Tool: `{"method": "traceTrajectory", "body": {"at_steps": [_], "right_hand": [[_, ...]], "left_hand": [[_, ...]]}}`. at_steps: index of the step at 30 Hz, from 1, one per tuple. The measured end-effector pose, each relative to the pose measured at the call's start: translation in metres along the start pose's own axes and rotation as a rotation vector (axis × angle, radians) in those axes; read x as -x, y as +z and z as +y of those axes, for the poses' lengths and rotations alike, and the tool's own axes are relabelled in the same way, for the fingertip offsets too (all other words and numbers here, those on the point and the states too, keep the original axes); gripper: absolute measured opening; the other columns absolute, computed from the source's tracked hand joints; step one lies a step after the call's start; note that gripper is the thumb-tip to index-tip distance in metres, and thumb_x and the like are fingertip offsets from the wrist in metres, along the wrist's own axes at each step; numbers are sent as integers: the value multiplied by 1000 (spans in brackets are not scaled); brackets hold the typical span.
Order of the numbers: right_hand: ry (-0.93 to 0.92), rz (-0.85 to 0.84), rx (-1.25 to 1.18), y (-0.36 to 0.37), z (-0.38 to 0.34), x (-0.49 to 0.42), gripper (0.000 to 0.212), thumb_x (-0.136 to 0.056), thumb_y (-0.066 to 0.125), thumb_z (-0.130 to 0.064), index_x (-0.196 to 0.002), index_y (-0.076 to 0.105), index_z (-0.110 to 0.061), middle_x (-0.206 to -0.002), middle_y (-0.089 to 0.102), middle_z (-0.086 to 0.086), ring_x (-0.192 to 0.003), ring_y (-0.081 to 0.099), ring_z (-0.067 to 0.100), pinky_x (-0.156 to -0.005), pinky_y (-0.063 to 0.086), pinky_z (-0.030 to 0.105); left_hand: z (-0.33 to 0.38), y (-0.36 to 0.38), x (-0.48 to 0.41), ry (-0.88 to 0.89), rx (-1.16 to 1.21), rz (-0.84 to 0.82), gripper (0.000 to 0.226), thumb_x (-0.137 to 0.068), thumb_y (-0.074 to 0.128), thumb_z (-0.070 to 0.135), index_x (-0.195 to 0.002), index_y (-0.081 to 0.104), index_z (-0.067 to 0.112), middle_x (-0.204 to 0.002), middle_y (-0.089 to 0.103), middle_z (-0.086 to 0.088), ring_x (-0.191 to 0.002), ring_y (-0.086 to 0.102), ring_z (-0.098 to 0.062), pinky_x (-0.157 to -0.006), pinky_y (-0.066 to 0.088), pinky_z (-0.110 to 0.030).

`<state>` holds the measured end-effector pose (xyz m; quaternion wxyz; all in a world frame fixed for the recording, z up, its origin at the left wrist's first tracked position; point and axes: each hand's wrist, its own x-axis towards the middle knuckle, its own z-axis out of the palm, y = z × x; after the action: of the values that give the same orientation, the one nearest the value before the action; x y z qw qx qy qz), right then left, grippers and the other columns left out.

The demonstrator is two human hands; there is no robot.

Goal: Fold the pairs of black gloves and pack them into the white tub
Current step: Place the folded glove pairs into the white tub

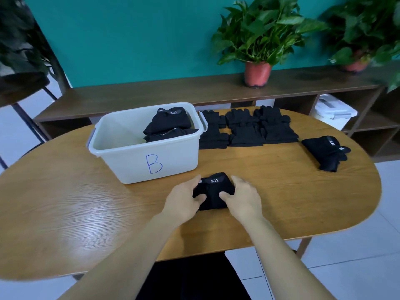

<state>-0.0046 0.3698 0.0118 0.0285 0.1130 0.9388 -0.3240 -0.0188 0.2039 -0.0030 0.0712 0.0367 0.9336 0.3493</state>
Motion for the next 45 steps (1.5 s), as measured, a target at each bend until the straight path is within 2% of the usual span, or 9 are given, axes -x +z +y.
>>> {"method": "traceTrajectory", "body": {"at_steps": [6,10,17,22,26,28,32,41,45], "right_hand": [[17,-63,-113,-3,-5,-9,39,-87,66,-10,-123,56,-21,-108,64,-2,-92,56,17,-77,48,29],[47,-88,-273,-2,-1,-12,50,-85,68,-5,-131,53,-21,-111,60,-4,-99,54,15,-84,47,28],[49,-46,-446,0,5,-11,55,-82,69,-1,-130,56,-23,-112,67,-1,-104,63,19,-93,53,40],[-10,7,-561,-20,0,-8,57,-82,69,3,-130,57,-27,-108,69,-2,-103,65,18,-93,54,41],[-118,40,-631,-57,-25,-5,55,-85,68,4,-130,56,-26,-106,67,-7,-102,64,11,-89,55,34],[-213,54,-656,-77,-50,-5,53,-86,67,4,-126,56,-28,-103,66,-14,-98,62,2,-82,52,23],[-364,47,-664,-102,-109,-28,48,-87,65,6,-118,58,-29,-102,68,-14,-98,63,4,-81,53,22],[-400,-135,-532,-71,-165,-99,44,-88,62,5,-122,61,-23,-105,70,4,-100,67,21,-83,59,42],[-436,-150,-344,-61,-154,-107,35,-87,64,-1,-113,66,-25,-89,68,4,-85,66,19,-77,60,37]], "left_hand": [[3,6,-2,9,63,3,61,-95,62,11,-150,41,24,-145,52,6,-134,48,-14,-111,37,-25],[3,6,-1,26,128,25,60,-92,62,7,-147,46,25,-140,57,6,-130,51,-14,-111,40,-33],[11,1,0,63,176,18,61,-95,61,7,-149,43,29,-135,50,3,-112,48,-10,-99,41,-23],[27,-15,3,133,260,51,61,-93,63,5,-146,47,30,-133,56,6,-124,53,-13,-105,47,-34],[50,-51,4,222,309,90,60,-94,62,6,-146,46,33,-132,52,15,-120,47,-3,-94,40,-10],[62,-78,1,273,317,146,60,-93,63,6,-144,49,34,-128,56,11,-118,52,-6,-94,43,-10],[75,-141,-15,308,363,248,60,-92,64,2,-143,51,30,-124,65,4,-114,63,-14,-101,52,-38],[36,-193,-71,113,395,227,58,-90,65,-5,-141,54,20,-115,68,-3,-108,67,-24,-99,53,-43],[15,-180,-83,68,424,111,59,-90,64,-7,-142,52,18,-103,69,-1,-104,68,-20,-98,52,-31]]}}
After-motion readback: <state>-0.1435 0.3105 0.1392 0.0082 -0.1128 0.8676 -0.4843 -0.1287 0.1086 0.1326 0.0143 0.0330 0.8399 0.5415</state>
